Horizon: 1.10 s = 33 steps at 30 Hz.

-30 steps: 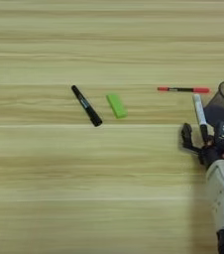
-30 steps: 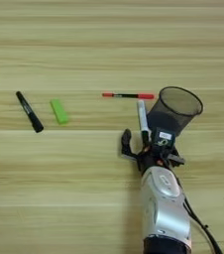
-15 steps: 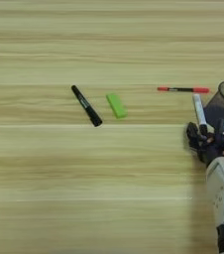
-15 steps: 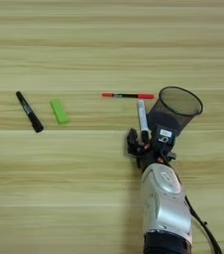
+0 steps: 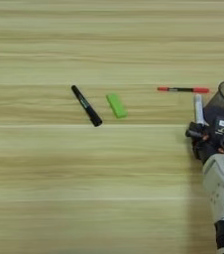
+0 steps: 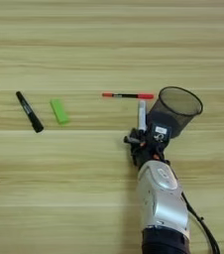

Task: Move the objects on the table

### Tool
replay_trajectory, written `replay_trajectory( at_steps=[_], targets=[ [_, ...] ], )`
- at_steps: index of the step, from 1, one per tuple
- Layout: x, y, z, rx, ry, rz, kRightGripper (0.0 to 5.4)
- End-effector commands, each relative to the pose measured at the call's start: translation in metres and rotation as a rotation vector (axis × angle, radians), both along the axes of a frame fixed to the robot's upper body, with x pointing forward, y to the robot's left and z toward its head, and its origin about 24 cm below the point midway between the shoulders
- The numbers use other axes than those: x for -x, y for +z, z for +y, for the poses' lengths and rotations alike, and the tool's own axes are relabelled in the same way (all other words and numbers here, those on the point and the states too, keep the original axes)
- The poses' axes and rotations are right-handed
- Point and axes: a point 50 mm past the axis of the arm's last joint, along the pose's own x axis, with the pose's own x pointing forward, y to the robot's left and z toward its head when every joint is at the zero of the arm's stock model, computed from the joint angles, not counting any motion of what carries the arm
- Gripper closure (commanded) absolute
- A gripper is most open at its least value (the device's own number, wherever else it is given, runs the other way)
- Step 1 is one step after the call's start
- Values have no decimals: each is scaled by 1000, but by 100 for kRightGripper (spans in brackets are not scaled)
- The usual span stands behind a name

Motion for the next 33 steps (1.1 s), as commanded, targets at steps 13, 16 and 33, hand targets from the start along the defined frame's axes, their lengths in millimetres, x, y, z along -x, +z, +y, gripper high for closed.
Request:
replay_trajectory(
  at_steps=[13, 16, 33],
  targets=[
    [-23, 14, 38, -64, 166, -39, 465],
    [-24, 18, 51, -86, 213, -48, 465],
    [-30, 25, 94, -121, 352, -54, 465]
  ],
)
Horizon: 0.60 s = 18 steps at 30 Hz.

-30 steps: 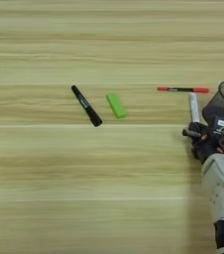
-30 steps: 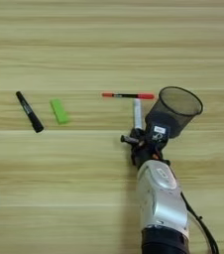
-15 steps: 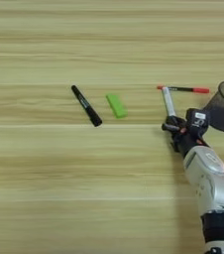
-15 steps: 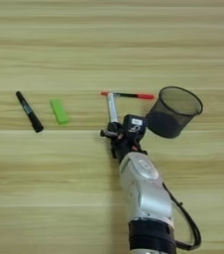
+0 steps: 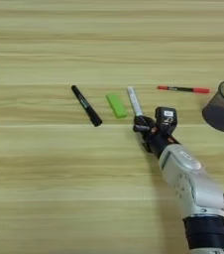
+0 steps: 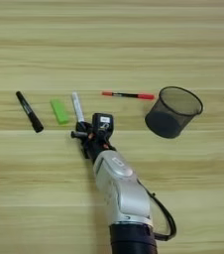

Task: Move the objects on the table

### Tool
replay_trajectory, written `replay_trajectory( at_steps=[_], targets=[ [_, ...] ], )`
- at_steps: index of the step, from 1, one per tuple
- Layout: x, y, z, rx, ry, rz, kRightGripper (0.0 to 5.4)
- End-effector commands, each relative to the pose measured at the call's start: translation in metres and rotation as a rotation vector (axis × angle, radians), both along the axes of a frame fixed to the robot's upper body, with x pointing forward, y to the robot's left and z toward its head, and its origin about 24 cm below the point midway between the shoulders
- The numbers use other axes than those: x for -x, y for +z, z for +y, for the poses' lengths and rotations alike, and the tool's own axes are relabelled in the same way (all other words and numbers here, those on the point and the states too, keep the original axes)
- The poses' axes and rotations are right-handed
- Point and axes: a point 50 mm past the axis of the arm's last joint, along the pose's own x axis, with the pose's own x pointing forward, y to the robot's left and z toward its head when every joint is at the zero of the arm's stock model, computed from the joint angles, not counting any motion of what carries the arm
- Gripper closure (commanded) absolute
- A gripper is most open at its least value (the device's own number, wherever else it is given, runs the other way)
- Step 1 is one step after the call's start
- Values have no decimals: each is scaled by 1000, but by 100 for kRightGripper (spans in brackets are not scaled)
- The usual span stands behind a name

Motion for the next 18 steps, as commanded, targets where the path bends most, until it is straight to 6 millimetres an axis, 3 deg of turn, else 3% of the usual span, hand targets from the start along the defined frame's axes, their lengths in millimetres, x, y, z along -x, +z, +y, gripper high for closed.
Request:
replay_trajectory(
  at_steps=[1, 15, 18],
  targets=[
    [-15, 18, 3, 19, 15, -79, 465],
    [-14, 16, -1, 26, -5, -73, 465],
    [-14, 15, -2, 41, -11, -73, 418]
  ],
)
